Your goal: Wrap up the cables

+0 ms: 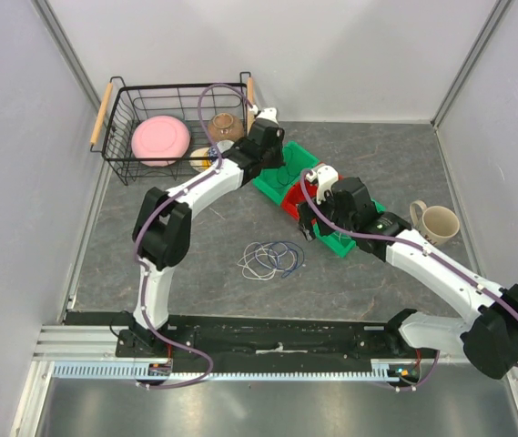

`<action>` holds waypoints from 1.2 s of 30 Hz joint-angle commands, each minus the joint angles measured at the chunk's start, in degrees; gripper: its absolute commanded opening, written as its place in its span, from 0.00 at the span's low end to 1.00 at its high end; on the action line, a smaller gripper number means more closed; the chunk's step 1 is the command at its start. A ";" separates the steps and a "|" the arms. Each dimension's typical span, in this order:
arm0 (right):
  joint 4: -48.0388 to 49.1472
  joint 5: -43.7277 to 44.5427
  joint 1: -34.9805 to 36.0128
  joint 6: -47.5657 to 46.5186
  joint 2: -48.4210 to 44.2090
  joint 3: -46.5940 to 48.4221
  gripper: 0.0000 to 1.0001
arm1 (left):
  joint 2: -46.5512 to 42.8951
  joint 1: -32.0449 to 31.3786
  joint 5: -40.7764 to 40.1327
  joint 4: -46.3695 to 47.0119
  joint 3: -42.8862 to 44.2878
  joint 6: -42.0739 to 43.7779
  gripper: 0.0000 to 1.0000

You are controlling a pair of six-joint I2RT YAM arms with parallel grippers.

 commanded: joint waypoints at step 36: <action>2.20 -3.11 7.18 7.60 18.03 -0.09 0.79 | -52.83 -1.69 1.59 -5.96 -50.79 -11.78 1.00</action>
